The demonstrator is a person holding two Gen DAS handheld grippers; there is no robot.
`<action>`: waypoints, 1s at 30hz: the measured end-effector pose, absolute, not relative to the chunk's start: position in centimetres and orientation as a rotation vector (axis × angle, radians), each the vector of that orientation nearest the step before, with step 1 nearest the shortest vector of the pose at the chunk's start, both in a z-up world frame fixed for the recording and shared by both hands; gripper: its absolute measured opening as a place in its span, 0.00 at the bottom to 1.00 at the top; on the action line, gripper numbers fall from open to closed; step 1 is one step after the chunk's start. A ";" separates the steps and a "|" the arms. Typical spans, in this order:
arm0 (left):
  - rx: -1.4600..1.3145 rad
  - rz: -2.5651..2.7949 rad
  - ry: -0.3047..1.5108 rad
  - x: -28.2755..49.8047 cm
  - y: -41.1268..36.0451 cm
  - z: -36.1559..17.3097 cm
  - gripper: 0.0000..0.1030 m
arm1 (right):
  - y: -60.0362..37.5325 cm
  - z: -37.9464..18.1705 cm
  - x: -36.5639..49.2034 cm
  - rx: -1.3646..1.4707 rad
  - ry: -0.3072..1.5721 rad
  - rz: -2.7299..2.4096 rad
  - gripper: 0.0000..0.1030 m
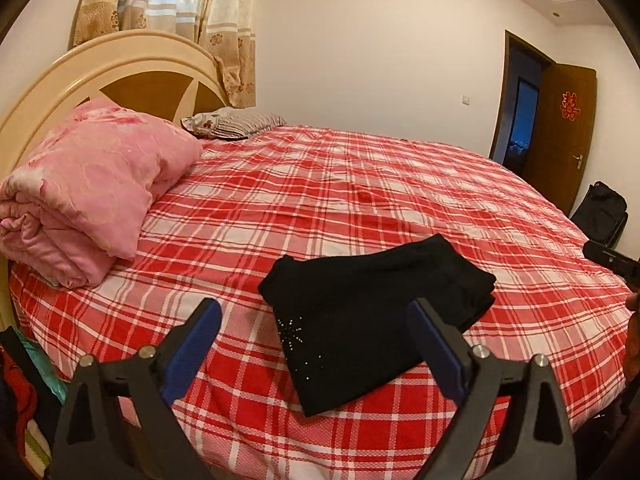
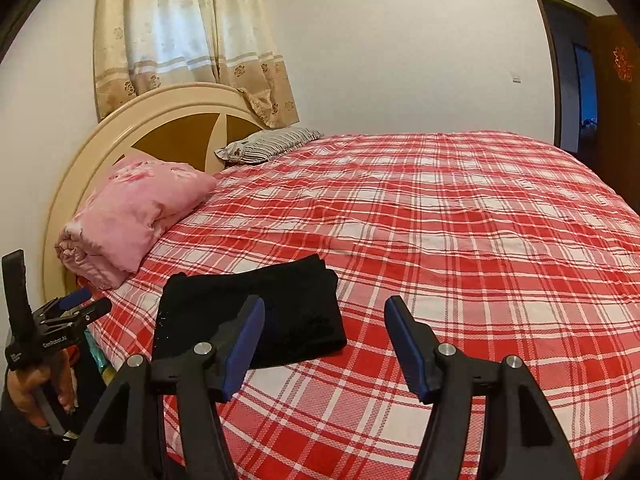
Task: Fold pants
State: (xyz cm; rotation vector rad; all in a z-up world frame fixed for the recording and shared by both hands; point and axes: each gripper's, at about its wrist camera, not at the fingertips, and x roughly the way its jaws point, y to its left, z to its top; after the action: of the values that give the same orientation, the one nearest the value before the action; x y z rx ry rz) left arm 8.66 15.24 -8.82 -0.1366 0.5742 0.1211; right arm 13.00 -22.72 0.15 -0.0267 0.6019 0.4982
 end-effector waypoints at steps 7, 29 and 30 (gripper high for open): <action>-0.134 0.119 0.577 8.4 14.7 -8.9 0.94 | -22.4 0.4 12.6 -0.041 0.592 0.502 0.63; -0.117 0.121 0.565 8.3 13.9 -8.6 1.00 | -21.8 1.2 11.3 -0.069 0.544 0.502 0.69; -0.115 0.123 0.562 8.3 13.9 -8.5 1.00 | -21.7 1.3 11.2 -0.071 0.543 0.503 0.69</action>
State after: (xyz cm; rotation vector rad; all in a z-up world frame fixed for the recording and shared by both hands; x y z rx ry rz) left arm 8.28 13.88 -8.53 -0.1151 0.5616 0.1230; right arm 11.19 -21.73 1.28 -0.0712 0.5426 0.5032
